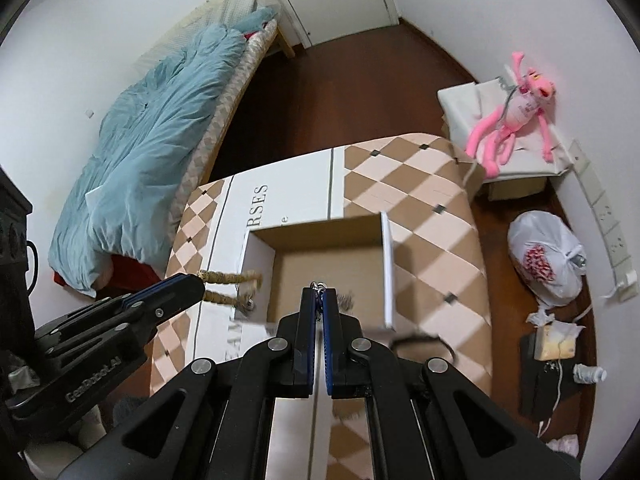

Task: Organize jewelry
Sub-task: 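Carry bracelet and chain into the white box while both tools open to release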

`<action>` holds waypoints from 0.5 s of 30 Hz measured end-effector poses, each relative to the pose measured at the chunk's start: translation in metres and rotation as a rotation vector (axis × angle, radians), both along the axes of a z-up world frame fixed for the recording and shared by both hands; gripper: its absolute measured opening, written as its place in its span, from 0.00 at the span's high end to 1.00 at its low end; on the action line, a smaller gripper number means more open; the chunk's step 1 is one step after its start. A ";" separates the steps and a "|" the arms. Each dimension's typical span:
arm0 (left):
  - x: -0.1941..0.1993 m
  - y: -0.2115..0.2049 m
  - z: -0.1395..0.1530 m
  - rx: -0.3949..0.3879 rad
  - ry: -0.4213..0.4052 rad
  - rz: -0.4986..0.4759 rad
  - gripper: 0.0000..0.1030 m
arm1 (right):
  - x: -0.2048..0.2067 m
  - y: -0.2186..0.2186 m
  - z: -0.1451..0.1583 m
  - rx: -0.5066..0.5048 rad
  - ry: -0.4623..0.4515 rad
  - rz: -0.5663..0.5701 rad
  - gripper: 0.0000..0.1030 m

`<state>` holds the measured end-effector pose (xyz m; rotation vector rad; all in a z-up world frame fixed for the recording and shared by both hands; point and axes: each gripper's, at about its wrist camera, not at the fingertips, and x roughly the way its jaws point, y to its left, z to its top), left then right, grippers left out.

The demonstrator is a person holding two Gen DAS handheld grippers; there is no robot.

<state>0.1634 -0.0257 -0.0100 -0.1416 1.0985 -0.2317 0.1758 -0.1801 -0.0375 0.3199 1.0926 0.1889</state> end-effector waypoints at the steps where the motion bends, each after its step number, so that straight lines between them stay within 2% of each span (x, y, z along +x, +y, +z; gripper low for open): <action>1: 0.007 0.001 -0.003 0.003 0.006 0.001 0.93 | 0.009 0.001 -0.005 0.002 0.011 -0.002 0.97; 9: 0.062 0.009 -0.047 -0.031 0.146 0.026 0.93 | 0.073 0.008 -0.046 -0.027 0.111 0.025 0.97; 15: 0.078 0.015 -0.059 -0.061 0.190 0.077 0.90 | 0.098 0.015 -0.068 -0.040 0.144 0.063 0.96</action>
